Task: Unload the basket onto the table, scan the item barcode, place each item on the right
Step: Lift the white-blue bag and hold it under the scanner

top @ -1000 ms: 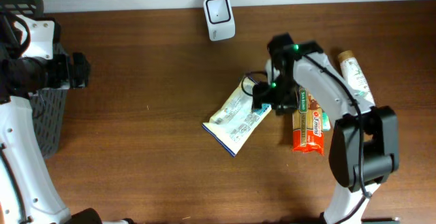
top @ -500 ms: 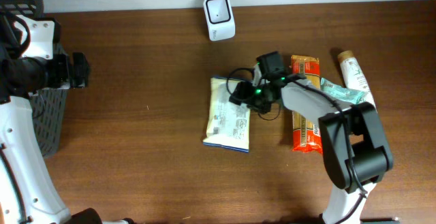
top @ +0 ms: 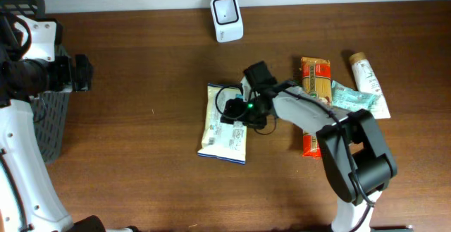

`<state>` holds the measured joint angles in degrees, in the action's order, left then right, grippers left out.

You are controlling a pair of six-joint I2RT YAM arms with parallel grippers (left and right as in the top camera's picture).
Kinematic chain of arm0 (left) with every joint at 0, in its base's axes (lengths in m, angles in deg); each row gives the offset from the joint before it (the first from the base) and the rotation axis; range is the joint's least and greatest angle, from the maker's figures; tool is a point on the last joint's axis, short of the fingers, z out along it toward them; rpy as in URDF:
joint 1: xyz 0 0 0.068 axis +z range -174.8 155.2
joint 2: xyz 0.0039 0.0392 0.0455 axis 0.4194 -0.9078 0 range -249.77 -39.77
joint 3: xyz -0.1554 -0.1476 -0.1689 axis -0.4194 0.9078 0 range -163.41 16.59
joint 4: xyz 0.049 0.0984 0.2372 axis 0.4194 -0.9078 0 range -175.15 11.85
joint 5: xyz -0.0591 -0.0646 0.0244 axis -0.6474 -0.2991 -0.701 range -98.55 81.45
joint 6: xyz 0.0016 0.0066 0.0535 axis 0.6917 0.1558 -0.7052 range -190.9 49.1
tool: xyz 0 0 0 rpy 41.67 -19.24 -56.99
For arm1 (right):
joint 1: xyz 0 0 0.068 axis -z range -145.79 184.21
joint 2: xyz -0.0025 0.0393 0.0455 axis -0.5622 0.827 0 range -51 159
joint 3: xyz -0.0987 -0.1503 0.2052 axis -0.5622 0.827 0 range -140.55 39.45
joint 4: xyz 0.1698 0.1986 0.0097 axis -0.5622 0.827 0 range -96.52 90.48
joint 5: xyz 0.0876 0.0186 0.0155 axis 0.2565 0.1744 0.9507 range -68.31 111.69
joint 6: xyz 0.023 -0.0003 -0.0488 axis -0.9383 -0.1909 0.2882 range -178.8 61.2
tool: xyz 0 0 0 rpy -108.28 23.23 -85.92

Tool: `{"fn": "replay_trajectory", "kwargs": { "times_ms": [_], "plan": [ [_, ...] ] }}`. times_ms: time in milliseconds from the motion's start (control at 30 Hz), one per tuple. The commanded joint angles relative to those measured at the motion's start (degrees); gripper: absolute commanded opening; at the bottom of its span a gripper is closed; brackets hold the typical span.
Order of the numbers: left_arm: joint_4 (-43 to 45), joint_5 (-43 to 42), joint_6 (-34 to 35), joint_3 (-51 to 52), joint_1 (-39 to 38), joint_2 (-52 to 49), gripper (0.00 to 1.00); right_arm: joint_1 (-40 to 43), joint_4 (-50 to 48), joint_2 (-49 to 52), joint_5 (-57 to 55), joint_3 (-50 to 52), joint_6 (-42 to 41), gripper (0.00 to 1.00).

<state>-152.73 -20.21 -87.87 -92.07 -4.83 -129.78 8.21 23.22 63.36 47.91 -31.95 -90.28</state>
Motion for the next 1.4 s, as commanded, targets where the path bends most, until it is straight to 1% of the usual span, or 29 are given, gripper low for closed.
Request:
{"fn": "replay_trajectory", "kwargs": {
  "times_ms": [0,33,100,133,200,300,433,500,533,600,633,700,733,800,867,933,967,1033,1100,1133,1200,1233,1300,1333,1367],
  "plan": [
    [-0.1,-0.6,-0.7,-0.2,0.2,0.0,0.99,-1.0,-2.8,7.1,-7.8,2.9,-8.3,0.42],
    [-0.1,-0.6,-0.7,-0.2,0.2,0.0,0.99,-1.0,-5.0,8.3,-6.6,2.9,-9.6,0.27],
    [-0.1,-0.6,-0.7,-0.2,0.2,0.0,0.99,-1.0,-8.4,9.9,-2.7,2.9,-9.5,0.09],
    [-0.1,-0.6,-0.7,-0.2,0.2,0.0,0.99,-1.0,-9.6,10.3,-1.2,2.9,-9.2,0.04],
    [-0.1,-0.6,-0.7,-0.2,0.2,0.0,0.99,-1.0,-11.0,10.2,2.9,2.8,-5.3,0.04],
    [-0.1,-0.6,-0.7,-0.2,0.2,0.0,0.99,1.2,-11.1,7.2,14.8,1.7,2.8,0.04],
    [-0.1,-0.6,-0.7,-0.2,0.2,0.0,0.99,6.8,-10.3,-6.3,18.4,1.6,4.3,0.04],
    [-0.1,-0.6,-0.7,-0.2,0.2,0.0,0.99,9.6,-9.7,-15.2,19.1,1.6,4.2,0.04],
    [-0.1,-0.6,-0.7,-0.2,0.2,0.0,0.99,10.2,-9.6,-19.6,19.1,1.6,4.0,0.04],
    [-0.1,-0.6,-0.7,-0.2,0.2,0.0,0.99,10.3,-9.6,-25.2,18.4,1.6,4.0,0.04],
    [-0.1,-0.6,-0.7,-0.2,0.2,0.0,0.99,10.3,-9.6,-30.0,17.9,1.6,4.0,0.04],
    [-0.1,-0.6,-0.7,-0.2,0.2,0.0,0.99,10.3,-9.6,-33.9,15.4,1.6,3.6,0.04],
    [-0.1,-0.6,-0.7,-0.2,0.2,0.0,0.99,9.8,-9.3,-36.0,10.0,1.6,3.6,0.04],
    [-0.1,-0.6,-0.7,-0.2,0.2,0.0,0.99,7.8,-9.4,-37.1,-0.6,1.6,4.7,0.04],
    [-0.1,-0.6,-0.7,-0.3,0.2,0.0,0.99,4.0,-11.0,-36.5,-12.7,1.6,9.3,0.04],
    [-0.1,-0.6,-0.7,-0.2,0.2,0.0,0.99,-1.9,-16.1,-34.1,-28.5,1.6,17.8,0.04],
    [-0.1,-0.6,-0.7,-0.2,0.2,0.0,0.99,-3.6,-18.5,-32.9,-33.5,1.6,21.7,0.04],
    [-0.1,-0.6,-0.7,-0.2,0.2,0.0,0.99,-7.2,-29.8,-27.8,-45.9,1.6,38.2,0.04],
    [-0.2,-0.6,-0.7,-0.2,0.2,0.0,0.99,-8.2,-38.9,-23.5,-48.6,1.6,49.1,0.04],
    [-0.3,-0.6,-0.7,-0.2,0.2,0.0,0.99,-8.2,-47.2,-19.7,-49.8,1.6,55.3,0.04],
    [-1.0,-0.6,-0.7,-0.2,0.2,0.0,0.99,-7.7,-59.8,-14.2,-50.9,1.6,63.6,0.04],
    [-1.3,-0.6,-0.7,-0.2,0.2,0.0,0.99,-7.4,-68.5,-10.7,-50.9,1.6,68.4,0.04],
    [-1.2,-0.6,-0.7,-0.2,0.2,0.0,0.99,-6.7,-84.4,-3.9,-50.6,0.8,74.5,0.04],
    [-1.2,-0.6,-0.7,-0.2,0.2,0.0,0.99,-6.4,-88.2,-1.1,-49.8,-0.2,76.7,0.04],
    [-1.2,-0.6,-0.7,-0.2,0.2,0.0,0.99,-6.2,-90.0,1.5,-49.0,-1.9,78.9,0.04]
  ]
}}
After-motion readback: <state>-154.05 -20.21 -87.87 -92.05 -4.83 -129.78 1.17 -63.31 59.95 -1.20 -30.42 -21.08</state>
